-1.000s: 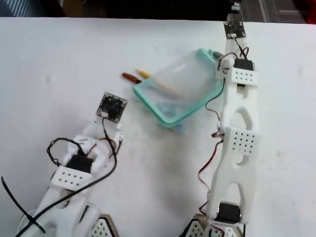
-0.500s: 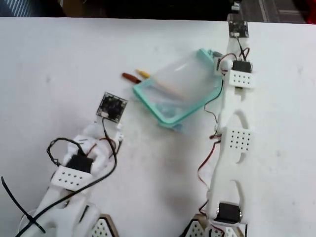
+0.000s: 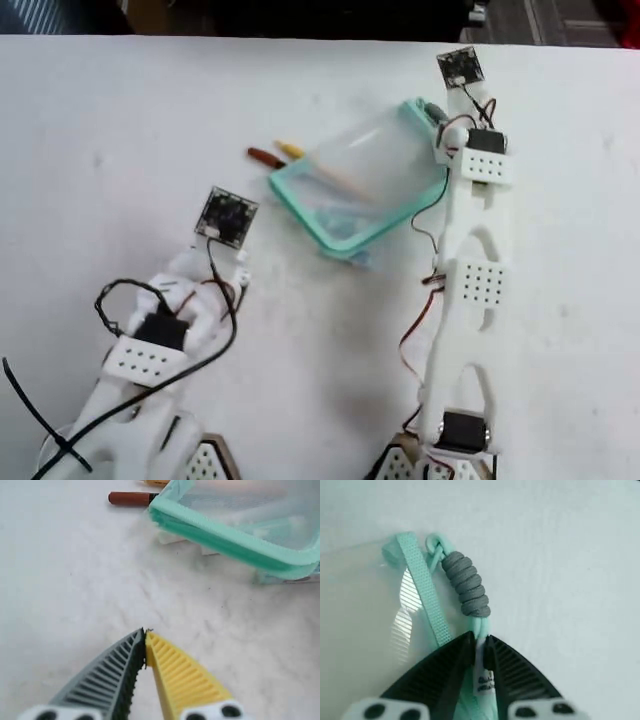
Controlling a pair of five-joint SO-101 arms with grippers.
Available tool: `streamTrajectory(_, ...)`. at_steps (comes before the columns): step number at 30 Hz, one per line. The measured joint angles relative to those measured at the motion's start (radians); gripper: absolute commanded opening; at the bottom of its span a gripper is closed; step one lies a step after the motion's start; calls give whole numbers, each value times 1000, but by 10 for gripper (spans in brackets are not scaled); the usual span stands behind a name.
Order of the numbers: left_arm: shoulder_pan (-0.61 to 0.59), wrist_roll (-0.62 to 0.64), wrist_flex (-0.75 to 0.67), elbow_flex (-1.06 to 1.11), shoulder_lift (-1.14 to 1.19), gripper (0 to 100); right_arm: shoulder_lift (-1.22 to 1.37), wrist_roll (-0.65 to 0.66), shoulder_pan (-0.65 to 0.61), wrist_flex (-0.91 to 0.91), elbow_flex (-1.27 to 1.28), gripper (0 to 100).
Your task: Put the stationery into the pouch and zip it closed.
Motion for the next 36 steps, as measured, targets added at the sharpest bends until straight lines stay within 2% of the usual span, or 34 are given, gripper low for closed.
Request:
streamTrajectory(4,0,0,0,0,0,24,-5,12,0,75,-72,18)
streamTrajectory(13,0,0,0,0,0,24,-66,20,-8,364,-298,18)
streamTrajectory(17,0,0,0,0,0,24,-204,18,-32,471,-302,18)
streamTrajectory(22,0,0,0,0,0,24,-414,-44,-37,565,-310,18)
streamTrajectory(26,0,0,0,0,0,24,-582,-51,-91,657,-325,18)
streamTrajectory(36,-37,0,38,0,0,24,-939,-57,-209,674,-298,17)
